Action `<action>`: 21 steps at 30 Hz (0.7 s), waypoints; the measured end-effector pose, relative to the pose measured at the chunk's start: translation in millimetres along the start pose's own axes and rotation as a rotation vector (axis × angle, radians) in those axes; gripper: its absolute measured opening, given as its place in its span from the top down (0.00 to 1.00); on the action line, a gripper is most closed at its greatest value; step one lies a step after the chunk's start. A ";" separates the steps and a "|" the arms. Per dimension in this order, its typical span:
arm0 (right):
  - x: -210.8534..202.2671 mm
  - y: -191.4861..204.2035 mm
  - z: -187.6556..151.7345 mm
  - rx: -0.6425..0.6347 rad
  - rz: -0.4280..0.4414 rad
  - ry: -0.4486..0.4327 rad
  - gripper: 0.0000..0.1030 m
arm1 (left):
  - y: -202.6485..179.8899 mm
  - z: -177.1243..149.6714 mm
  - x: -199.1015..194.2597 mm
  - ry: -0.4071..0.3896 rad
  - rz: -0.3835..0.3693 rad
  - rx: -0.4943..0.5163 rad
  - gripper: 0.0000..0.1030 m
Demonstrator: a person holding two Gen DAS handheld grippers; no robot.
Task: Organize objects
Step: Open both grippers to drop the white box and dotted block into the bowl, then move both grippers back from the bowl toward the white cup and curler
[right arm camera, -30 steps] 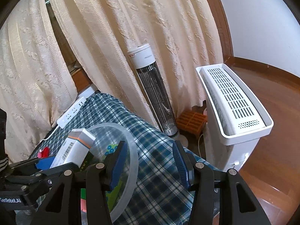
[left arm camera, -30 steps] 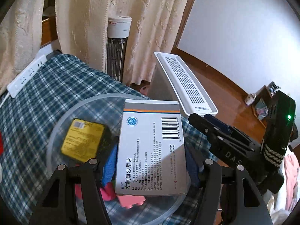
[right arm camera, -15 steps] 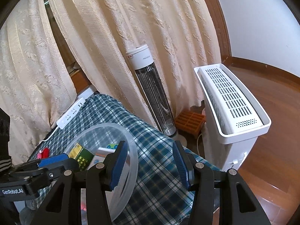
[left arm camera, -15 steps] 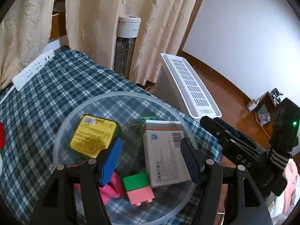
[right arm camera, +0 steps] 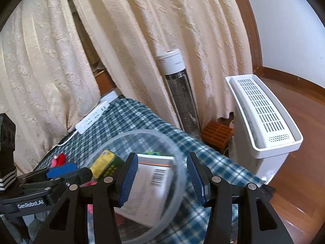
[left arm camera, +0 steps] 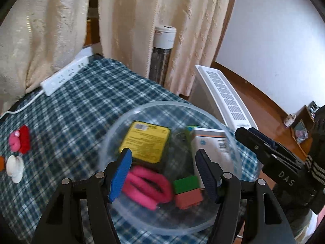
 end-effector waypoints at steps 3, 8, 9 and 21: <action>0.4 16.5 -1.5 -0.020 0.024 0.004 0.48 | 15.9 -1.7 -6.8 -0.011 0.028 -0.017 0.32; 2.7 44.2 -5.4 -0.056 0.057 0.016 0.48 | 47.7 -5.3 -19.2 -0.022 0.073 -0.062 0.32; 3.5 51.1 -6.6 -0.065 0.065 0.019 0.48 | 54.8 -6.2 -21.8 -0.024 0.082 -0.072 0.32; 12.1 124.1 -23.6 -0.156 0.156 0.058 0.43 | 143.9 -21.3 -53.8 -0.048 0.197 -0.178 0.32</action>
Point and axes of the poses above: each gripper's, at about its wrist camera, not at the fingertips, and x roughly the way its jaws point, y to its left, z to its top, the point moved 10 cm from there along x, roughly the way its jaws point, and after that the axes turned 3 degrees about -y, right-handed, at the moved point
